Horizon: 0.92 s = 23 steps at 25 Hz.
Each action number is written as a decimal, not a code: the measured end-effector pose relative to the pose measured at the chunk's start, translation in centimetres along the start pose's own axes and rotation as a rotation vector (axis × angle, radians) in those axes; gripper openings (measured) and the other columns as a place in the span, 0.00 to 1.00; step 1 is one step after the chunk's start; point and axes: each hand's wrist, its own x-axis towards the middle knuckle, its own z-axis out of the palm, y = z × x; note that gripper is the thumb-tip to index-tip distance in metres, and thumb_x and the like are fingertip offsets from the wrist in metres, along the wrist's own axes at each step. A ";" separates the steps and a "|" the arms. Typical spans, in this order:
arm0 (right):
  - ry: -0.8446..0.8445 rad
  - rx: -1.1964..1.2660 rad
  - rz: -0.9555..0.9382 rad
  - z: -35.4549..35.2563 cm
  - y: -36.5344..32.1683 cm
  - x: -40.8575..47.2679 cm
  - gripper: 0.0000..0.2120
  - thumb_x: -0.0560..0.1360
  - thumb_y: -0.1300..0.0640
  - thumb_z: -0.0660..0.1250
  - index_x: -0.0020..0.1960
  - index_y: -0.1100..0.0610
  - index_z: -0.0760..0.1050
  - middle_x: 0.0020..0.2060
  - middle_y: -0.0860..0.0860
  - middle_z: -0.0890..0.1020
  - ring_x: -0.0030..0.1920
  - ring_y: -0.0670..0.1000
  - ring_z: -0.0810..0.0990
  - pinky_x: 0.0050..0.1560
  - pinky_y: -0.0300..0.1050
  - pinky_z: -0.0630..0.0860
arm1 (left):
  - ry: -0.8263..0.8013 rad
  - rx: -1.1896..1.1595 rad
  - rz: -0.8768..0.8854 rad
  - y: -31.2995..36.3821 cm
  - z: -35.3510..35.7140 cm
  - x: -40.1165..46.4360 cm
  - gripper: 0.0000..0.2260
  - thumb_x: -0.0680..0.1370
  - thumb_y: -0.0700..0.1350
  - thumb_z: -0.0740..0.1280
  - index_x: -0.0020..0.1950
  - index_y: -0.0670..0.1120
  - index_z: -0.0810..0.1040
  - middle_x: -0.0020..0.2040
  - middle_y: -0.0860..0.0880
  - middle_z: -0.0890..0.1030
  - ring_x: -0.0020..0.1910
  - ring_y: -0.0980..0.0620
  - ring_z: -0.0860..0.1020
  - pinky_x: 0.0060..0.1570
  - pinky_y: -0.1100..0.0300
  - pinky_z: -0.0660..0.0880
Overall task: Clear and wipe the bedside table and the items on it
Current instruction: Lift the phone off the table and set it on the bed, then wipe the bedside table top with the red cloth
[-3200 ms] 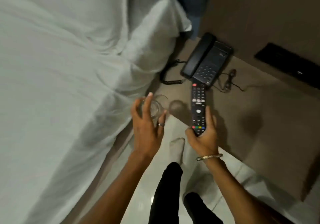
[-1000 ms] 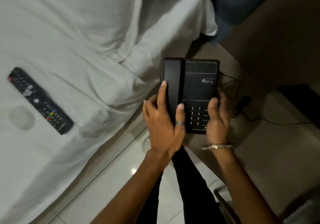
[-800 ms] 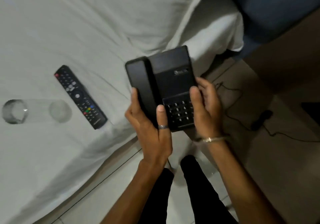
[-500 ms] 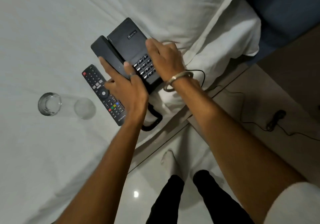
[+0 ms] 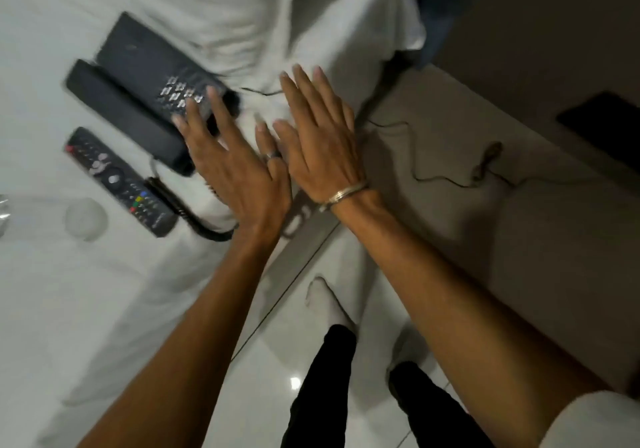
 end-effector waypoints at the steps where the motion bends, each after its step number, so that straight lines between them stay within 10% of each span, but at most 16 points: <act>1: 0.034 -0.036 0.074 -1.2 2.6 -2.9 0.28 0.84 0.46 0.53 0.81 0.56 0.62 0.81 0.55 0.64 0.83 0.57 0.58 0.79 0.55 0.60 | -0.078 -0.014 0.085 1.5 1.1 -2.3 0.28 0.87 0.49 0.62 0.84 0.38 0.61 0.83 0.33 0.59 0.84 0.30 0.54 0.83 0.41 0.53; 11: 0.246 -0.346 0.851 -15.3 23.0 -33.1 0.29 0.85 0.45 0.51 0.82 0.56 0.59 0.82 0.59 0.59 0.83 0.61 0.53 0.83 0.61 0.49 | -0.862 -0.160 0.753 20.5 10.4 -28.5 0.31 0.86 0.55 0.57 0.86 0.42 0.56 0.86 0.37 0.53 0.86 0.34 0.48 0.84 0.42 0.46; 17: 0.561 -0.597 1.222 -22.4 27.5 -45.7 0.27 0.84 0.44 0.54 0.79 0.56 0.65 0.81 0.60 0.64 0.82 0.65 0.58 0.80 0.68 0.54 | -0.992 -0.085 1.074 25.7 11.8 -35.4 0.30 0.87 0.58 0.51 0.86 0.43 0.58 0.86 0.37 0.56 0.86 0.35 0.50 0.84 0.39 0.54; 23: 0.413 -0.530 1.664 -23.5 29.3 -50.4 0.33 0.80 0.33 0.50 0.82 0.46 0.57 0.82 0.58 0.60 0.80 0.70 0.56 0.70 0.69 0.65 | -1.020 -0.059 1.154 26.3 14.3 -39.4 0.27 0.88 0.53 0.57 0.85 0.43 0.61 0.84 0.37 0.61 0.85 0.35 0.53 0.82 0.40 0.57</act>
